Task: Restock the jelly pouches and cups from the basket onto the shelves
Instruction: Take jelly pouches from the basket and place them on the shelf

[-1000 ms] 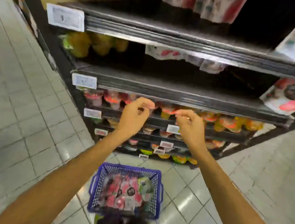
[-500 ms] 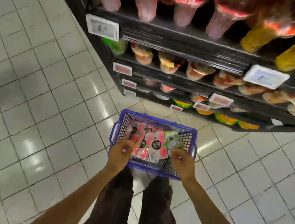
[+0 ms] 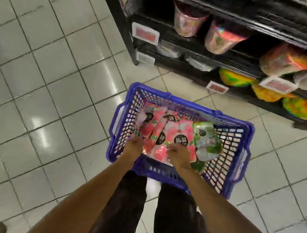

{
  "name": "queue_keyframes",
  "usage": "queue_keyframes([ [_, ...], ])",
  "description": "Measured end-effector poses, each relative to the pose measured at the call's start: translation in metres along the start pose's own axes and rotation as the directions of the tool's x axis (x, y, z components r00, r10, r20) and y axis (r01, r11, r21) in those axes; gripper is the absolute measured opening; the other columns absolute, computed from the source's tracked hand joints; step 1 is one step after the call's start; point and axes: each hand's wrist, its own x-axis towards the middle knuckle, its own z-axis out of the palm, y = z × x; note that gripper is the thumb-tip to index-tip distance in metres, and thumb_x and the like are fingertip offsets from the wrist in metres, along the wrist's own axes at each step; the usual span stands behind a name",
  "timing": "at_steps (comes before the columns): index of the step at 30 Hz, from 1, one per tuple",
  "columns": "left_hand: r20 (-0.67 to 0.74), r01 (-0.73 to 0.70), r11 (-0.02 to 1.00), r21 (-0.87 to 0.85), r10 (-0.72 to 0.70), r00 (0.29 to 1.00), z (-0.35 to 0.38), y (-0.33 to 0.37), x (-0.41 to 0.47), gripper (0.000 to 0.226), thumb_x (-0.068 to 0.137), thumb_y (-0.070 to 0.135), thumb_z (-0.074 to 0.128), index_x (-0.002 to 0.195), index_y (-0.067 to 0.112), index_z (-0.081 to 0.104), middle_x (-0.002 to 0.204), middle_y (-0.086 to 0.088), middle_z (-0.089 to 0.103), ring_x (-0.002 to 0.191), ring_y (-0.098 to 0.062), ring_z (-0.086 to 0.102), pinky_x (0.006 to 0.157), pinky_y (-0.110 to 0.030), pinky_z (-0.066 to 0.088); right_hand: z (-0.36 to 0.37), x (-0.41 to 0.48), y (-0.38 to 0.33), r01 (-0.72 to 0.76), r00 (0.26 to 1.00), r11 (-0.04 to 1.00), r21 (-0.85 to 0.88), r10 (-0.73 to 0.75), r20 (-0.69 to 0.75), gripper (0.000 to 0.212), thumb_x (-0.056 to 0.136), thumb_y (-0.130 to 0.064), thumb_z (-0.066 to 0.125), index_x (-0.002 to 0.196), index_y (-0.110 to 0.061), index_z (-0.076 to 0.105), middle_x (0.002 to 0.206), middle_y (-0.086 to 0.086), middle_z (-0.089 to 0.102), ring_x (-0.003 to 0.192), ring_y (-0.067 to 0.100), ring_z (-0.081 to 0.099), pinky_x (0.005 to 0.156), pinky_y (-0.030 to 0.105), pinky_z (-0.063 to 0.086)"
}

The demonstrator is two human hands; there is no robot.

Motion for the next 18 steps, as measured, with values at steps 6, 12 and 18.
queue_keyframes([
  [6, 0.07, 0.178, 0.932, -0.316, -0.164, 0.984, 0.045, -0.002, 0.07, 0.038, 0.102, 0.035, 0.047, 0.097, -0.001, 0.06, 0.085, -0.019, 0.059, 0.063, -0.024, 0.055, 0.056, -0.029, 0.044, 0.056, 0.066, 0.014, 0.006, 0.998, 0.991, -0.136, 0.003, 0.067, 0.019, 0.09, -0.015, 0.06, 0.093, -0.004, 0.075, 0.094, 0.012, 0.071, 0.087, 0.026, 0.068, 0.061, 0.025, 0.045],
  [12, -0.069, 0.252, 0.822, -0.51, -0.331, 0.941, 0.061, -0.004, 0.116, 0.042, 0.103, 0.027, 0.046, 0.134, 0.0, 0.049, 0.126, -0.02, 0.059, 0.114, -0.031, 0.06, 0.054, -0.009, 0.047, 0.079, 0.105, 0.019, 0.066, 0.998, 0.98, -0.189, -0.061, 0.033, 0.022, 0.092, -0.006, 0.056, 0.077, 0.005, 0.07, 0.069, 0.009, 0.059, 0.052, 0.012, 0.045, 0.039, 0.01, 0.032],
  [18, -0.088, 0.352, 0.861, -0.367, -0.408, 0.909, 0.067, -0.001, 0.105, 0.045, 0.078, 0.036, 0.08, 0.101, 0.002, 0.062, 0.083, -0.008, 0.065, 0.071, -0.024, 0.063, 0.059, -0.03, 0.054, 0.066, 0.091, 0.021, 0.063, 0.993, 0.984, -0.164, -0.078, -0.084, 0.027, 0.1, -0.025, 0.045, 0.087, -0.005, 0.057, 0.077, 0.006, 0.059, 0.071, 0.025, 0.056, 0.06, 0.027, 0.035],
])
